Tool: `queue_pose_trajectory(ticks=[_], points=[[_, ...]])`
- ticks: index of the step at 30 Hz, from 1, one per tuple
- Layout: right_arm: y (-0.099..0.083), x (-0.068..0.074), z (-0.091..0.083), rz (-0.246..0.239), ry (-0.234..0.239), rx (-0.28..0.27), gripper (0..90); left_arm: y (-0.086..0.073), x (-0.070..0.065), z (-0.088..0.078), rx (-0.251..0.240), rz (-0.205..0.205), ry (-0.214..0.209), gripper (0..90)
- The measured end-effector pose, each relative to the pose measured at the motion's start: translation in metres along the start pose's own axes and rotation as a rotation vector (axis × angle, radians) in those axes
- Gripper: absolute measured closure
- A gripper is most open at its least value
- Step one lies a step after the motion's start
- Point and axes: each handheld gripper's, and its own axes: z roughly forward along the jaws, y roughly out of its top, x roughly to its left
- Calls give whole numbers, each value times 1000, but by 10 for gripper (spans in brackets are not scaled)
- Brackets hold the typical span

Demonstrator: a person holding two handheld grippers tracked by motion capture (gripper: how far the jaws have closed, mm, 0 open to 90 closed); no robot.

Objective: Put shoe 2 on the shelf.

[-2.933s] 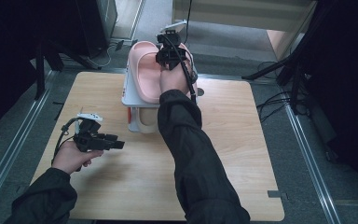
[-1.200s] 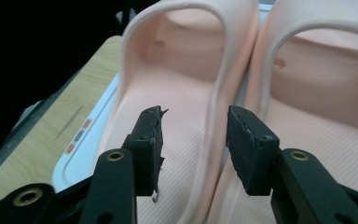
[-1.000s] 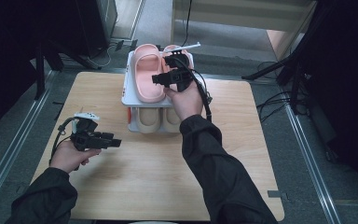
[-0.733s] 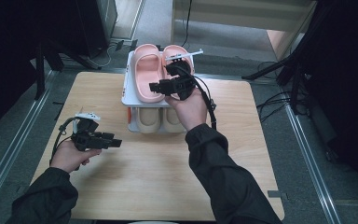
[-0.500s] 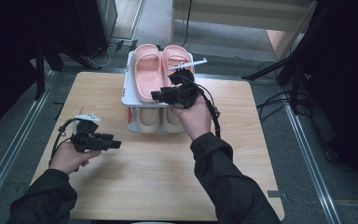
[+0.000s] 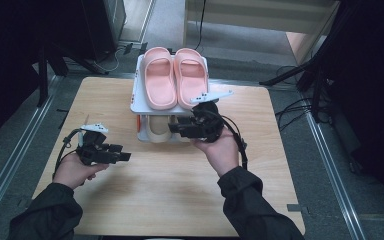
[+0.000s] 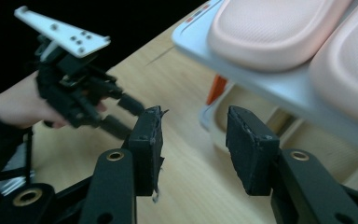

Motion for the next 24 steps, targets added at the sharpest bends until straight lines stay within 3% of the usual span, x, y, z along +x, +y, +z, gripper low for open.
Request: queue_pose_trajectory(ticks=[2, 3, 6, 24], points=[[-10, -1, -2, 9, 39, -9, 563, -1, 0, 0, 1, 0, 4, 415], [-16, -1, -3, -10, 44, -8, 560, -1, 0, 0, 0, 0, 4, 414], [-30, -3, -6, -58, 34, -1, 560, -2, 0, -1, 2, -2, 7, 412], [-94, -22, 5, -128, 96, 45, 529, -12, -9, 2, 31, 38, 1, 401]])
